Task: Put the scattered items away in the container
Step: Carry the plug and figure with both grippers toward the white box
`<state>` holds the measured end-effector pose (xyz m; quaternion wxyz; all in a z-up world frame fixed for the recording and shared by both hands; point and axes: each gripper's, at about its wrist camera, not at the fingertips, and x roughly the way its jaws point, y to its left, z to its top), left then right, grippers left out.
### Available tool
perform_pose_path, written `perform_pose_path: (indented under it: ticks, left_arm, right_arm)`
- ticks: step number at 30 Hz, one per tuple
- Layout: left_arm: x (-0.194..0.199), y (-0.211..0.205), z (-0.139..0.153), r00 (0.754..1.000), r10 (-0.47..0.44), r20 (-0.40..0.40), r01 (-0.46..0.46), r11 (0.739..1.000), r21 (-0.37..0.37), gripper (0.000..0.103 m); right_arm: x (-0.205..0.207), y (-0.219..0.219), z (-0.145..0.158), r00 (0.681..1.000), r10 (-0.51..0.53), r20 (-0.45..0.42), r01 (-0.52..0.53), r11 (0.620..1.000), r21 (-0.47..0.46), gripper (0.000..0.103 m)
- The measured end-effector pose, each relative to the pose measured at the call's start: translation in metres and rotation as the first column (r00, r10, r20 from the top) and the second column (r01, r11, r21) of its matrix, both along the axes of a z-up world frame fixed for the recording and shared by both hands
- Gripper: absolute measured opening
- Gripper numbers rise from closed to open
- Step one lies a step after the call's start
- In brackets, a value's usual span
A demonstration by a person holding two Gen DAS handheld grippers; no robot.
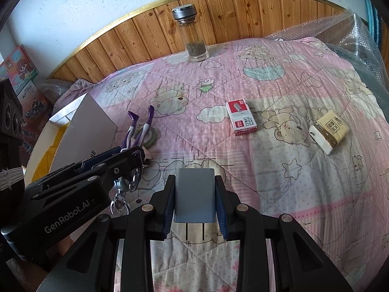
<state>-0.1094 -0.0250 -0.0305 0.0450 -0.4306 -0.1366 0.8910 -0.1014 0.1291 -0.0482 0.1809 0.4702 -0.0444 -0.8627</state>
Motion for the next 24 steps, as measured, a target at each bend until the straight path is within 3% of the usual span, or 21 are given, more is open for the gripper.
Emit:
perform_pose_path:
  ticks: [14,24]
  left_arm:
    - [0.017,-0.025,0.025,0.999,0.039,-0.035,-0.037,0.998,0.045,0.033]
    - [0.028,-0.043,0.043,0.996,0.063,-0.056,-0.058,0.995,0.079,0.033]
  right_arm:
    - [0.013,-0.019,0.016,0.999,0.033,-0.036,-0.033,0.999,-0.019,0.031]
    - [0.029,-0.038,0.038,0.991,0.073,-0.116,-0.074,0.997,-0.007,0.031]
